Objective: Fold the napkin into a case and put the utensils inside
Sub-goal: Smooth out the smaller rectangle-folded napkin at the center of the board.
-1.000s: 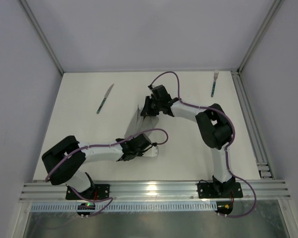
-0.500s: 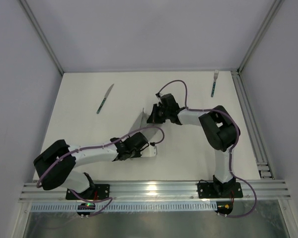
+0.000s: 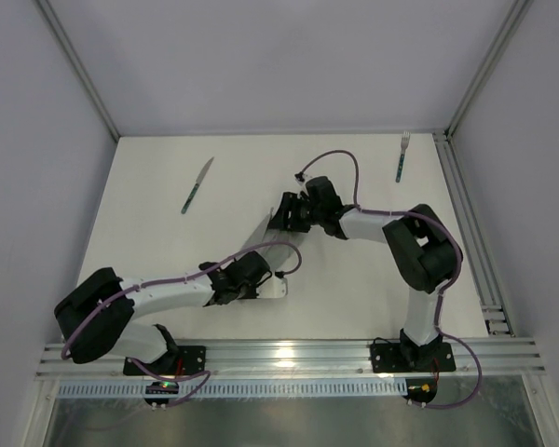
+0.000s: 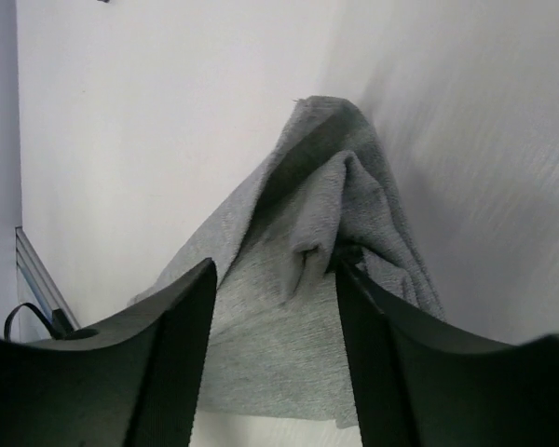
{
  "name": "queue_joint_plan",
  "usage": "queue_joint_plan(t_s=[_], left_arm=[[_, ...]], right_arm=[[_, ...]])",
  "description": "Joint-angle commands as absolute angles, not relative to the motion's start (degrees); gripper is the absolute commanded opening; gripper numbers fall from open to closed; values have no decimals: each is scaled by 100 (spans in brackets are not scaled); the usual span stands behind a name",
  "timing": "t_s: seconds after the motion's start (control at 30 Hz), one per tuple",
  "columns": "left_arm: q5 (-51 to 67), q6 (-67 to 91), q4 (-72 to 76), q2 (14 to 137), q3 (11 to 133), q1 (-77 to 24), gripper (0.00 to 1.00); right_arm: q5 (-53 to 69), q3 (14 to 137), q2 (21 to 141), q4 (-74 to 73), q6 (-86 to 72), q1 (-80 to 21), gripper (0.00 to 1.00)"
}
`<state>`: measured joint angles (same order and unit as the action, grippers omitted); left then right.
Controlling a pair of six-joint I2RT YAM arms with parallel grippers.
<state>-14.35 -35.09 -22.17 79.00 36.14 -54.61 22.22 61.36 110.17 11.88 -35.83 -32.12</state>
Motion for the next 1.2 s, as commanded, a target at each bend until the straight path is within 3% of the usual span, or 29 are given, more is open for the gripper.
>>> queue_joint_plan(t_s=[0.0,0.6,0.7,0.73,0.83,0.93,0.97,1.03,1.17], left_arm=[[-1661,-3788,-1899,7989,3445,-5432,2],[-1573,-3788,-1846,8130,3463,-5475,2],[-1556,-3762,-1837,8139,3454,-5502,2],[-1547,-3744,-1837,8130,3454,-5511,2],[-1556,-3727,-1811,8121,3410,-5511,2],[-1591,-3735,-1784,8112,3384,-5520,2],[-1582,-3735,-1784,8121,3384,-5520,2],[-1591,-3744,-1793,8112,3366,-5528,2],[-1582,-3718,-1802,8086,3366,-5537,2]], right_arm=[[2154,6222,10450,1292,-3594,-3208,61],[1415,7127,11285,449,-3902,-3480,67],[1336,7172,11373,457,-3920,-3516,63],[1336,7154,11390,466,-3929,-3507,56],[1345,7146,11443,510,-3964,-3516,47],[1301,7181,11540,492,-4034,-3507,47],[1283,7207,11575,475,-4043,-3507,54],[1178,7233,11654,439,-4061,-3507,57],[1142,7251,11733,431,-4017,-3516,51]])
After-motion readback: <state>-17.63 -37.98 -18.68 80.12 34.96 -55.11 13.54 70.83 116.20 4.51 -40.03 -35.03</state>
